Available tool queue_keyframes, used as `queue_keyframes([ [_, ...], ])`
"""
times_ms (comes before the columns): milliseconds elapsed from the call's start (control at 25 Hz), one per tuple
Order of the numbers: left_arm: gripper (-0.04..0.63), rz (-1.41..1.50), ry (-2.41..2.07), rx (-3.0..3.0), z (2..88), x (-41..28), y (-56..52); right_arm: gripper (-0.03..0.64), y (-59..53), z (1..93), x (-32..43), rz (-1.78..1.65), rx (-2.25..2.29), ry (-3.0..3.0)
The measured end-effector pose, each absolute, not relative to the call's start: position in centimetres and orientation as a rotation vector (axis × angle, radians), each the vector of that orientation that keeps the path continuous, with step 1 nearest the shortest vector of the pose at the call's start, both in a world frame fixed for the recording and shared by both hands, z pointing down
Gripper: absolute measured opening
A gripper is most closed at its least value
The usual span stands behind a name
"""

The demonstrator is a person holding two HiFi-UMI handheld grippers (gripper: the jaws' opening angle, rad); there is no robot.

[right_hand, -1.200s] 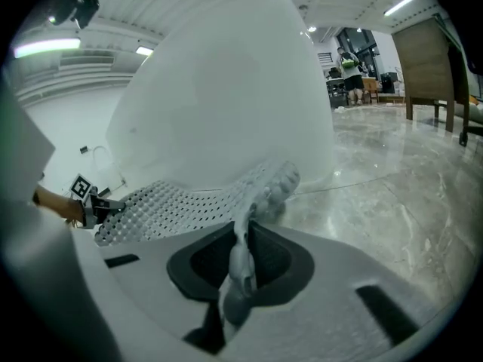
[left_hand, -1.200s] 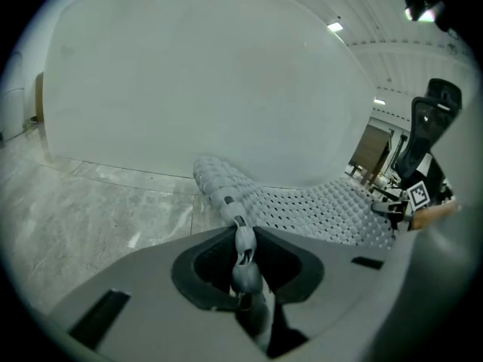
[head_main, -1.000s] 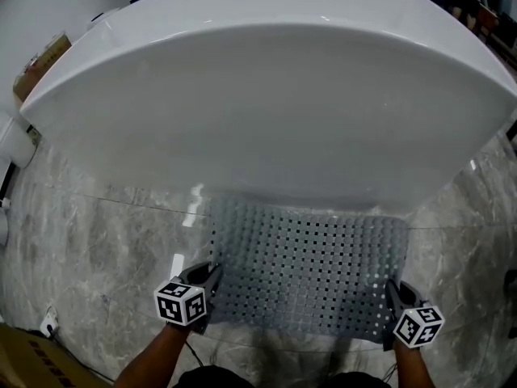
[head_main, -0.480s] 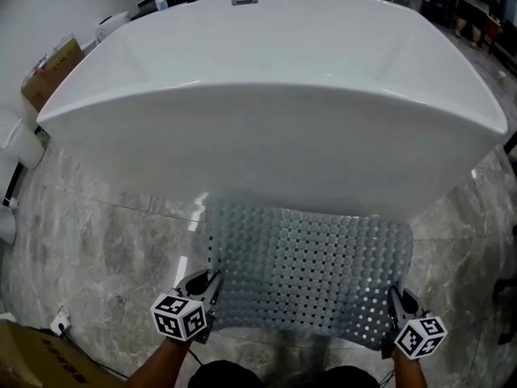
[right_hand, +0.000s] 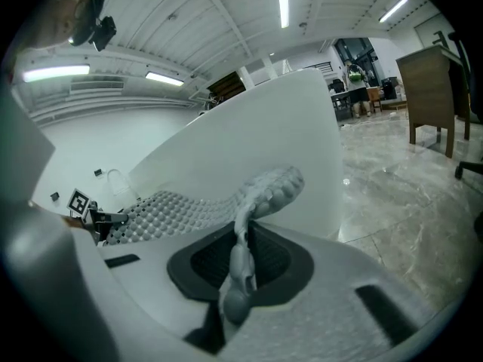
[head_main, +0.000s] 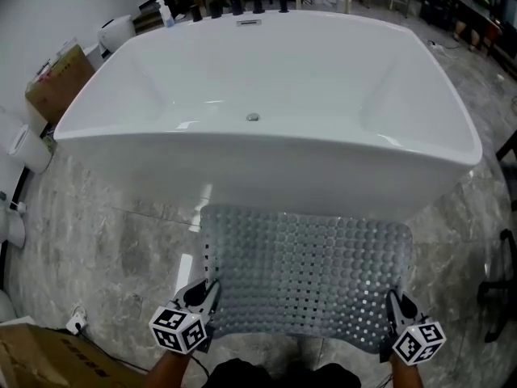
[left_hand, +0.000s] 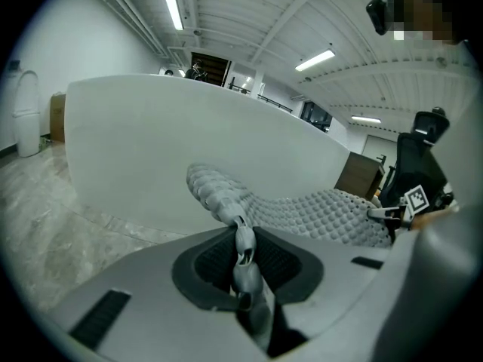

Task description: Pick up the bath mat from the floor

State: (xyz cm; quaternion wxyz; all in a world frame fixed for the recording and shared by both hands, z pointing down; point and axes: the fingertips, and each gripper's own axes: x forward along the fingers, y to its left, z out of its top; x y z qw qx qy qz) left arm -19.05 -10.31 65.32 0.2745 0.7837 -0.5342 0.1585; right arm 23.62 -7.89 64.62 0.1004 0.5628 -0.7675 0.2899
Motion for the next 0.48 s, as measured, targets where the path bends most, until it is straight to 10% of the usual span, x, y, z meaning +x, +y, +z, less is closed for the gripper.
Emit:
queue_keyframes([
  [480,0.061,0.423,-1.460,2.106,49.1,-18.6,-8.2,0.041,-6.2,48.7,24.0,0.865,1.667,-2.276],
])
